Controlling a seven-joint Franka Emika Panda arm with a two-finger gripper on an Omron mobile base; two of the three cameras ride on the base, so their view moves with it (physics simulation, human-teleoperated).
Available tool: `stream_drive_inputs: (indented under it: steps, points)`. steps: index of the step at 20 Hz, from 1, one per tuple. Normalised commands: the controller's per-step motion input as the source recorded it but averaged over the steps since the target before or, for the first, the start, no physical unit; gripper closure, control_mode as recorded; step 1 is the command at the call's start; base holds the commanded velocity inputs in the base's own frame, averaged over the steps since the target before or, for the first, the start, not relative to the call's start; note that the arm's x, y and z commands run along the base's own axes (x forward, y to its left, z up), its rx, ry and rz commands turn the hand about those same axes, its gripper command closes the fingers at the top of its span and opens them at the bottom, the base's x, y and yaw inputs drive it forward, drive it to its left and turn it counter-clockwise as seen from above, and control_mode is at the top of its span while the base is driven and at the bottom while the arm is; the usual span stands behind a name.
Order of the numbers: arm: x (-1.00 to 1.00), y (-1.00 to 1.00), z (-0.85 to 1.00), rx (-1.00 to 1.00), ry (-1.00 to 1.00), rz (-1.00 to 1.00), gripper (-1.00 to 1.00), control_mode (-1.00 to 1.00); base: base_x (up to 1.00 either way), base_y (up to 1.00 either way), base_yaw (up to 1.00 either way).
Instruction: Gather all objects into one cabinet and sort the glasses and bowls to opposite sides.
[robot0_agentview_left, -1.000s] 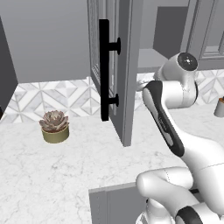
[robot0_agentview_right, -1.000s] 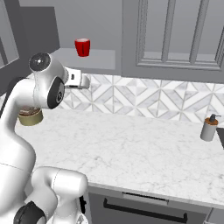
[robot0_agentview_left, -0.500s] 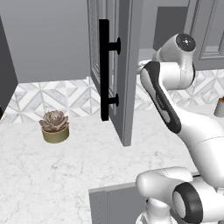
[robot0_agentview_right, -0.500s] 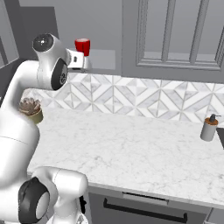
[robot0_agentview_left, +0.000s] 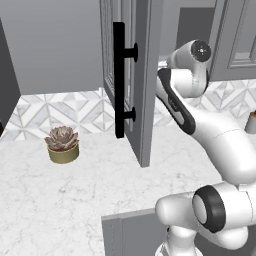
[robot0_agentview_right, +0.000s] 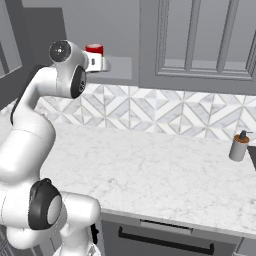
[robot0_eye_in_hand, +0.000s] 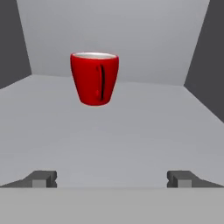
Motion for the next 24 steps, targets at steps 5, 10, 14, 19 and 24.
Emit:
stream_drive_inputs:
  steps: [5, 10, 14, 19, 24]
  points:
    - [0.50, 0.00, 0.19, 0.00, -0.05, 0.00, -1.00, -1.00, 0.00, 0.00, 0.00]
    - [0.14, 0.00, 0.48, 0.00, 0.00, 0.03, -1.00, -1.00, 0.00, 0.00, 0.00]
    - [0.00, 0.03, 0.38, 0.00, 0.00, 0.06, -1.00, -1.00, 0.00, 0.00, 0.00]
    - [0.07, 0.02, 0.10, 0.00, 0.00, 0.06, -1.00, -1.00, 0.00, 0.00, 0.00]
    - [0.04, 0.00, -0.34, -0.02, 0.05, 0.05, -1.00, -1.00, 0.00, 0.00, 0.00]
